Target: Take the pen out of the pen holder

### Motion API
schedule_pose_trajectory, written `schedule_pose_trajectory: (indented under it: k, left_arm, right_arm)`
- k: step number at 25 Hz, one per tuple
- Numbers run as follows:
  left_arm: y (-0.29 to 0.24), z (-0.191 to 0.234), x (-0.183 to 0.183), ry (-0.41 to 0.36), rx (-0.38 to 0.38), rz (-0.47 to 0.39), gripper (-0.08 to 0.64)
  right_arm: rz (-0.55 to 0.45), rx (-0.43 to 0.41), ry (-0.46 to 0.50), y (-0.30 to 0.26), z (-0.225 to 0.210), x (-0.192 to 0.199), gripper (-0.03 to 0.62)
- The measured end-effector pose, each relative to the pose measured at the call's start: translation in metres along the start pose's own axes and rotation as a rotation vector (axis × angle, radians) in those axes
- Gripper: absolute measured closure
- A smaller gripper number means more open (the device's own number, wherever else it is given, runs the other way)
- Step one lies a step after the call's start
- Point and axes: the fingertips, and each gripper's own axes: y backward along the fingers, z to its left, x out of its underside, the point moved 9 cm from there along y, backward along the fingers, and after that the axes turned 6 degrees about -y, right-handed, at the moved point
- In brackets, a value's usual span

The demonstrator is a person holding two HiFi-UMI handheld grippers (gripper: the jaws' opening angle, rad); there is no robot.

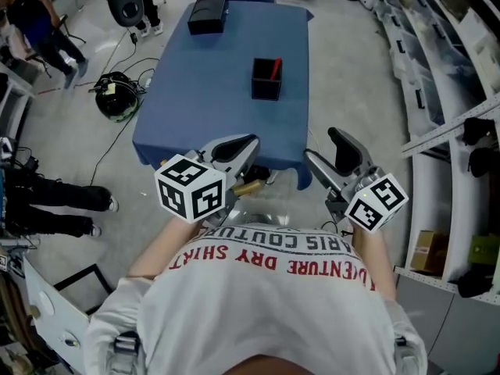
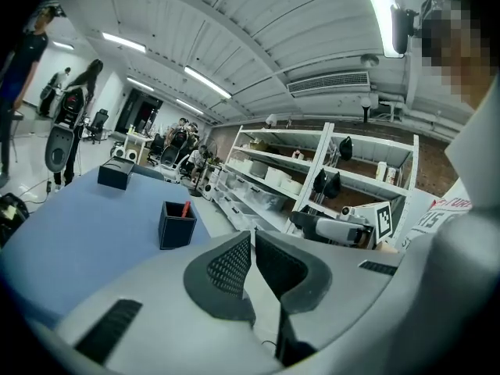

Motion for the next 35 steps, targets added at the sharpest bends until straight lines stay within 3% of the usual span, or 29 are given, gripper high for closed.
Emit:
schedule_pose_trajectory:
  k: [6, 15, 31, 35]
  left_arm:
    - [-0.009, 0.042, -0.007, 0.008, 0.012, -0.009, 0.520]
    - [-0.033, 0.070, -0.012, 0.034, -0.003, -0.006, 0.520]
    - [-0.084, 0.128, -0.032, 0.133, -0.185, -0.003, 0.520]
    - [-0.092, 0.140, -0.033, 0.151, -0.213, -0.002, 0.520]
  right_arm:
    - [0.024, 0.023, 0.003, -0.038, -0.009, 0.002, 0.278]
    - [0.067, 0.028, 0.016, -0.073, -0.046, -0.004, 0.278]
    - [0.198, -0.100, -0.022, -0.174, -0.152, -0.020, 0.281]
    - [0.243, -0.114, 0.011, -0.199, -0.171, -0.016, 0.281]
